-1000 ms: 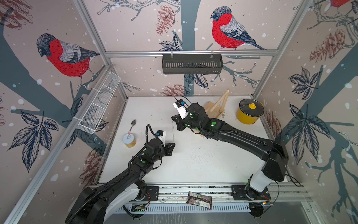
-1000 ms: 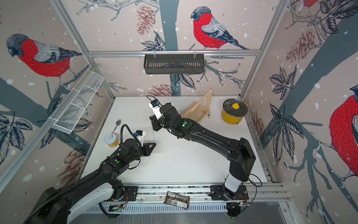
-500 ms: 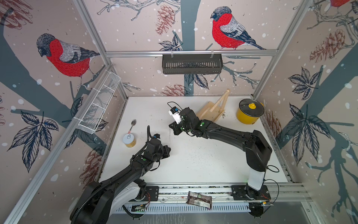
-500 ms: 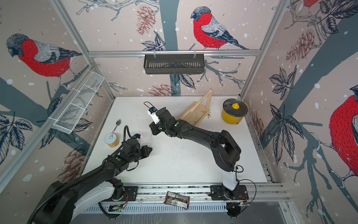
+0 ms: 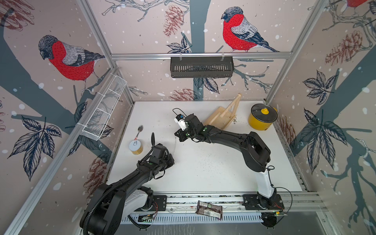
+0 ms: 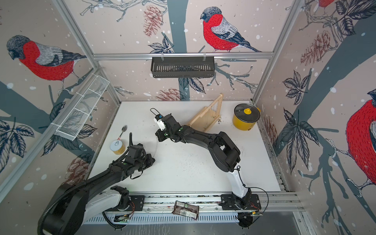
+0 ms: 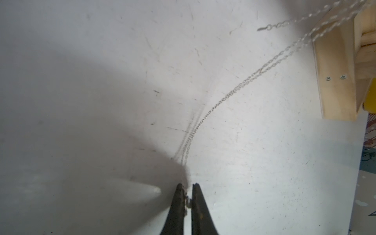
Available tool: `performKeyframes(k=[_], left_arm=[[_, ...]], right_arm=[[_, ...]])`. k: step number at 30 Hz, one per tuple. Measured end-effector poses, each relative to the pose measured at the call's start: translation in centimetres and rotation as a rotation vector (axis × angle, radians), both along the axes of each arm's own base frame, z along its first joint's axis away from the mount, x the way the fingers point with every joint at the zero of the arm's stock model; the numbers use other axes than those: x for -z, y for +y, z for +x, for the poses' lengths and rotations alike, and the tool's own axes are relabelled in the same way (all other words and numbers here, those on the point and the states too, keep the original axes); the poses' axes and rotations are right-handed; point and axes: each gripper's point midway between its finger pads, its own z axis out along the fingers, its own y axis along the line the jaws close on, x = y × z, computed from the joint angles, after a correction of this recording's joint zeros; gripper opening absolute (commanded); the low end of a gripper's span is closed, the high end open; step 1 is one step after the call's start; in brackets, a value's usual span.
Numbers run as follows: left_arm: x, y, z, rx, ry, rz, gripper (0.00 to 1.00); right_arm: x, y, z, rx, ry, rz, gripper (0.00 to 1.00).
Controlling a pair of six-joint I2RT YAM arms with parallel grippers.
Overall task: Take the necklace off the jewelry display stand
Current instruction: Place the necklace at the center of the board.
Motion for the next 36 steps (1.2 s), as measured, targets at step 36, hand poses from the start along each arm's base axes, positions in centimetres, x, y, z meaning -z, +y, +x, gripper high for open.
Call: performKeyframes(k=[36], left_arm=[[0.7,-0.5,2.2,-0.018,0.053,-0.072,0.13]], right_arm=[[5.3,3.0,4.4,0.015,0.067,-0.008,0.03]])
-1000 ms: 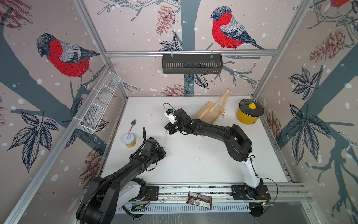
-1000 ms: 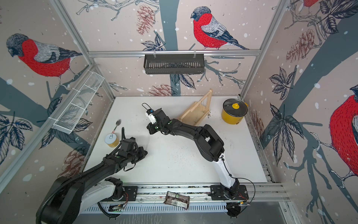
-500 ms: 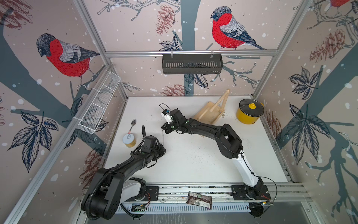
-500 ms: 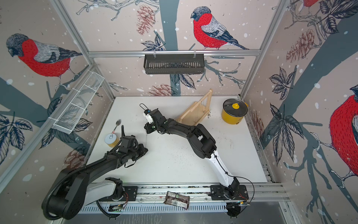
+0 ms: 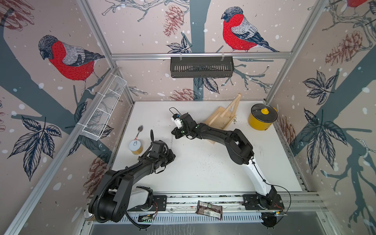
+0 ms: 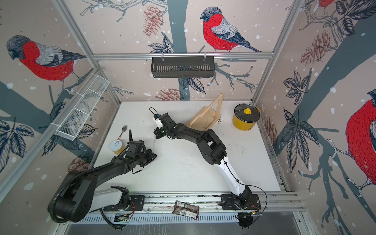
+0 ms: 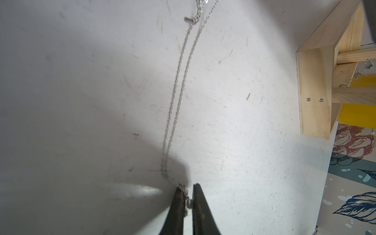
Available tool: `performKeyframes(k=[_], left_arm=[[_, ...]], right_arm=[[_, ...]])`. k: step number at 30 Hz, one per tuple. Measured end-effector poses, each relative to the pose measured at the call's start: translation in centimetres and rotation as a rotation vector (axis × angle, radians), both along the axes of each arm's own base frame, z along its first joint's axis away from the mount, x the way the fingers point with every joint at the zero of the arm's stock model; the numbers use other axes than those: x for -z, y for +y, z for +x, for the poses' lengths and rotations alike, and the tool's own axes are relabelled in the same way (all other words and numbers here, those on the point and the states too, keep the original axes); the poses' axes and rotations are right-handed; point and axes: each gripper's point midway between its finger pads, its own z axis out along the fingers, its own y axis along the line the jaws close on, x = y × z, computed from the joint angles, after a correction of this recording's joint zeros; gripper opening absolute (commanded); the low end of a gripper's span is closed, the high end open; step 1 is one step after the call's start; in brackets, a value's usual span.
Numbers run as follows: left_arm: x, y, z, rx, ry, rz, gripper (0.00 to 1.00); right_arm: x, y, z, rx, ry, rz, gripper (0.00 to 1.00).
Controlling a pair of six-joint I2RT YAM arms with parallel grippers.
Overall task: Take the necklace off the jewelry display stand
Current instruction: Place the necklace at the center of the board.
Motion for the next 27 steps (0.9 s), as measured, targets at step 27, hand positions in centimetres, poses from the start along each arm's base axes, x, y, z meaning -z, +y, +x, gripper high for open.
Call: performKeyframes(k=[27], left_arm=[[0.3,1.6,0.3,-0.093,0.023,-0.001,0.16]], right_arm=[[-0.6,-0.3,1.3,0.009,-0.004,0.021,0.03]])
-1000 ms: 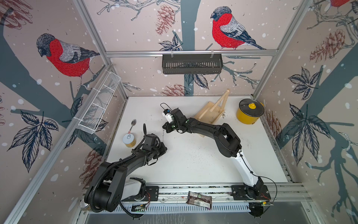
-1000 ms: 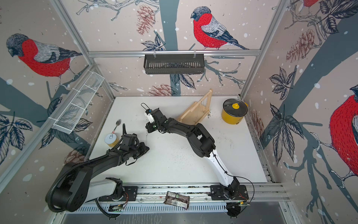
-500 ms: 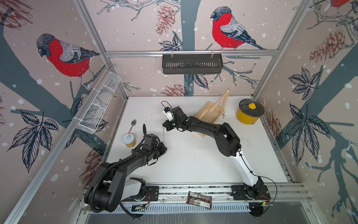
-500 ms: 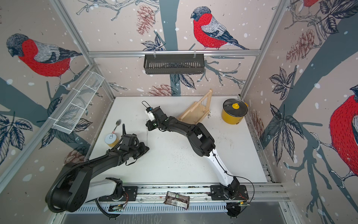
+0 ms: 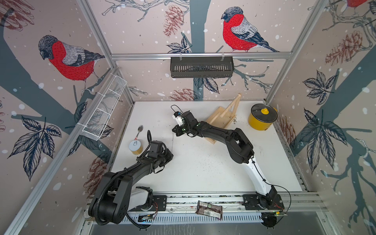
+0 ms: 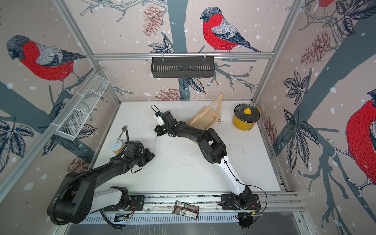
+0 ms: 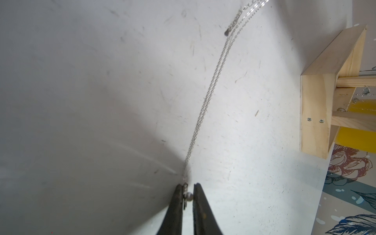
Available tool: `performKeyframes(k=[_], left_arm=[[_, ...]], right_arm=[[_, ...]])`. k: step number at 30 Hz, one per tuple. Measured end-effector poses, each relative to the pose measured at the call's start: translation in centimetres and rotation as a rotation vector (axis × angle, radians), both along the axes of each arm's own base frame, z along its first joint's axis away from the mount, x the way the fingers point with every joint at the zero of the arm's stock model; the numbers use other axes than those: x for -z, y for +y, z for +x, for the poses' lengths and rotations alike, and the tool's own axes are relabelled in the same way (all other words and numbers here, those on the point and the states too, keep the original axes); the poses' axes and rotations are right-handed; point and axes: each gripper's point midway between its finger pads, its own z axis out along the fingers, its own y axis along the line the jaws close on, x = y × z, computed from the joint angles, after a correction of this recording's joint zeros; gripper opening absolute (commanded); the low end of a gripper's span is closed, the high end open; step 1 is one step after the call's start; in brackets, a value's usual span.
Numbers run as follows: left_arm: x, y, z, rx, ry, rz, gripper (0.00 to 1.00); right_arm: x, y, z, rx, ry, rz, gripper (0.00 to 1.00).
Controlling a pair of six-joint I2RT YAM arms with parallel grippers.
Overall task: Take the necklace off the jewelry display stand
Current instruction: Place the necklace at the center of the board.
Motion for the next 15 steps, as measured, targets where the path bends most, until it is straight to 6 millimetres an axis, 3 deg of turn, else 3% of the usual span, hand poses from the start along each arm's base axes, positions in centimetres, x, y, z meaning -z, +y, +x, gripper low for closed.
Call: performKeyframes(k=[15], left_arm=[[-0.1,1.0,0.2,-0.045,-0.002,0.043,0.19]], right_arm=[[0.2,0.0,-0.2,-0.004,0.011,0.006,0.03]])
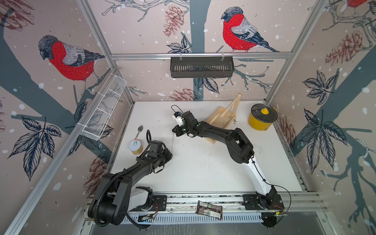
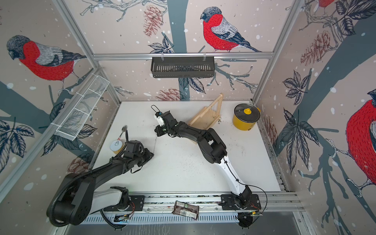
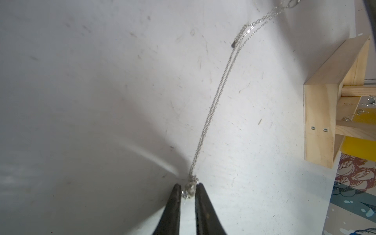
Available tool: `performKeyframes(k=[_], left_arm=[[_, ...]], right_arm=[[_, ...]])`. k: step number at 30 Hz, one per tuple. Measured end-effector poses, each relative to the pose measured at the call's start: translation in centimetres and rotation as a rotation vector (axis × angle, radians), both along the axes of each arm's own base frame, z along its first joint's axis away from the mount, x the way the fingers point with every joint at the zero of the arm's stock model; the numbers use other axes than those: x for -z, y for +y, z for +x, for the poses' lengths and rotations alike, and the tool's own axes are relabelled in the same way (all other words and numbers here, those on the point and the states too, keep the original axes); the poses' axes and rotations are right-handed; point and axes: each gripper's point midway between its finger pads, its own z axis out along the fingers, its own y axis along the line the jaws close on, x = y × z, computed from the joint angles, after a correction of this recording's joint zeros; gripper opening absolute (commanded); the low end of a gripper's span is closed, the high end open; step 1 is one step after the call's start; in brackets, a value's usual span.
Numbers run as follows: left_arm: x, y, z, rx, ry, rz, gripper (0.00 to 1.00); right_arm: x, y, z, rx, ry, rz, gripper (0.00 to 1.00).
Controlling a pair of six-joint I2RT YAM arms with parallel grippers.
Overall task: Take the necklace off the jewelry display stand
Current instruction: Place the necklace at the center of the board.
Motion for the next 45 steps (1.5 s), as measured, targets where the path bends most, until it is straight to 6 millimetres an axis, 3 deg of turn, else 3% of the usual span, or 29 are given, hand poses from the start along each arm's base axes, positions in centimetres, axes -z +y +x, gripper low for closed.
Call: performKeyframes(k=[7,16,22,45], left_arm=[[-0.2,1.0,0.0,-0.047,0.005,0.037,0.25],[-1.7,1.9,-0.3,-0.076,-0.028,0.066,0.69],[-2.4,2.3,-0.6,-0.088,-0.025,0.078,0.84],[-2.7,2.8,-1.6,-0.099,0.001,0.090,0.89]], right_arm=[[0.2,-0.1,-0.1,0.001,0.014,0.002,0.03],[0.0,0.3,0.8,0.012,0.010,0.016,0.03],[0.3,0.6,1.6,0.019,0.007,0.018,0.03],[3.2,0.6,3.0,0.031,0.034,-0.016,0.04]])
